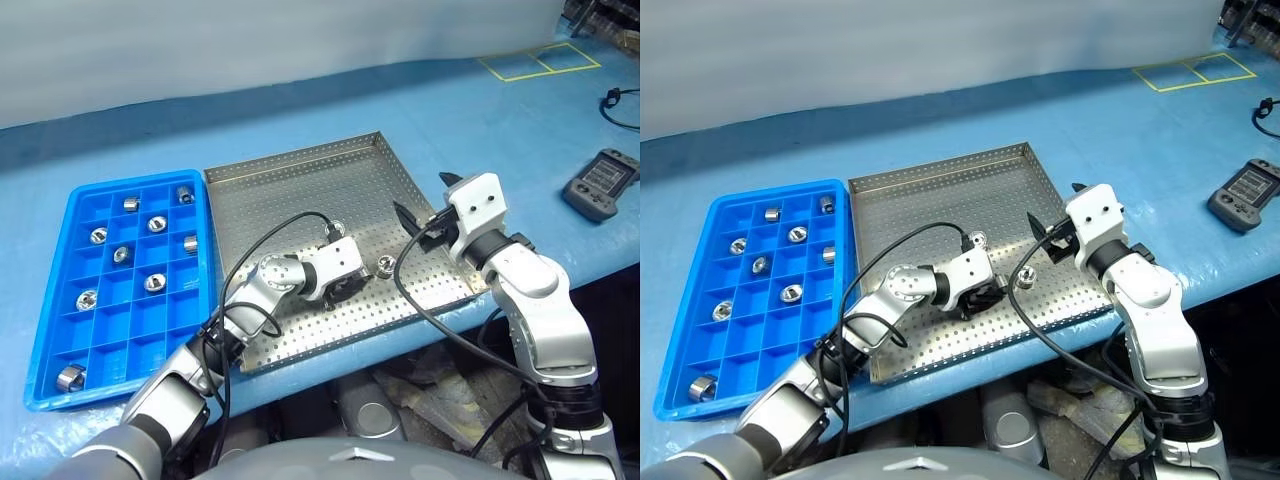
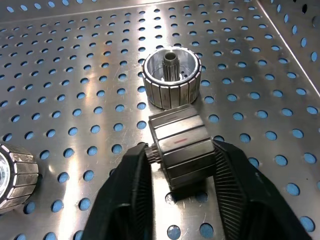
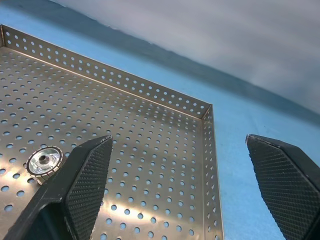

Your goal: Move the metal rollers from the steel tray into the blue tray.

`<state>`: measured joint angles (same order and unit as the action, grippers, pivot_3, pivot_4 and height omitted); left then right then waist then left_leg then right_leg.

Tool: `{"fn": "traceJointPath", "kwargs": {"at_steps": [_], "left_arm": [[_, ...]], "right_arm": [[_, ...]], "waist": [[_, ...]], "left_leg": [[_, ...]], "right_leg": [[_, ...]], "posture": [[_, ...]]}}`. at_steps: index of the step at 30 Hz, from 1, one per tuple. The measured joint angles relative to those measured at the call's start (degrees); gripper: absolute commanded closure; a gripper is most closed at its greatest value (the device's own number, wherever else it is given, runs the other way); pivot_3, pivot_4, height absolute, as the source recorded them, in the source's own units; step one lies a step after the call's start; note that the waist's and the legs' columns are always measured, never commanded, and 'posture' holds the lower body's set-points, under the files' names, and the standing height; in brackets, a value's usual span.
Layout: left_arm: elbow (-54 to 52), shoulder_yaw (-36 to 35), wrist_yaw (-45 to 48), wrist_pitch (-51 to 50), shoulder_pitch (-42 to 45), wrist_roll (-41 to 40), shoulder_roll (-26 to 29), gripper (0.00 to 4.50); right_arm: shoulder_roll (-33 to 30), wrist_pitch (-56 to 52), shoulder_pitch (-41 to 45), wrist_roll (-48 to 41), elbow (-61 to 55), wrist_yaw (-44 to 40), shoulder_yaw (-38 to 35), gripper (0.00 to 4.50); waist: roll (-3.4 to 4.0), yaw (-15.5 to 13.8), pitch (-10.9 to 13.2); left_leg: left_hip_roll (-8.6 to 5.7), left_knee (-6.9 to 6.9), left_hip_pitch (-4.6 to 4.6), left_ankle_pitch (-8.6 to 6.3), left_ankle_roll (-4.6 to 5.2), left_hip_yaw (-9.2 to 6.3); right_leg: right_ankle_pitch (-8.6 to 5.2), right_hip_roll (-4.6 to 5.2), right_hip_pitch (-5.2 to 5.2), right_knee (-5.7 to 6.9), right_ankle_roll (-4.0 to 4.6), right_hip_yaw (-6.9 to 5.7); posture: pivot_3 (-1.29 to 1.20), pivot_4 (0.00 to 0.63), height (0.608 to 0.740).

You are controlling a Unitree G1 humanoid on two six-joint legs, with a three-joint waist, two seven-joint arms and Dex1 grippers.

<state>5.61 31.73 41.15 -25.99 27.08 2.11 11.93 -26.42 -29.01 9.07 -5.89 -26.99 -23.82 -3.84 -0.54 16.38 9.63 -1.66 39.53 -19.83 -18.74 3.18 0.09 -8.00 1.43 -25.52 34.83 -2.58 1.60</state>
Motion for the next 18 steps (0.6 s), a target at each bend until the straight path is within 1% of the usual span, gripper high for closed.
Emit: {"fn": "traceJointPath", "kwargs": {"at_steps": [12,18], "left_arm": [[-1.32,-0.99,-0.07,-0.05,-1.05,0.00,1.10,3.30],[-5.52,-4.69,0.54,-1.07,-3.14,-1.75,3.12,3.30]], "right_arm": [[0.07,0.88,0.77,-0.02,1.38,-0.01,0.79,0.00],[0.06,1.12,0.75,-0.13,1.56,-0.33,0.89,0.00]], "waist": [[0.00,-0.10,0.00],[0.00,-0.15,0.00]], "left_leg": [[0.00,0.00,0.02,-0.02,0.03,0.08],[0.01,0.00,0.01,-0.02,0.04,0.12]], "right_leg": [[0.02,0.00,-0.02,0.01,-0.03,0.11],[0.03,0.00,-0.06,0.01,-0.04,0.27]], "posture": [[-0.32,0.150,0.740],[-0.32,0.150,0.740]]}}
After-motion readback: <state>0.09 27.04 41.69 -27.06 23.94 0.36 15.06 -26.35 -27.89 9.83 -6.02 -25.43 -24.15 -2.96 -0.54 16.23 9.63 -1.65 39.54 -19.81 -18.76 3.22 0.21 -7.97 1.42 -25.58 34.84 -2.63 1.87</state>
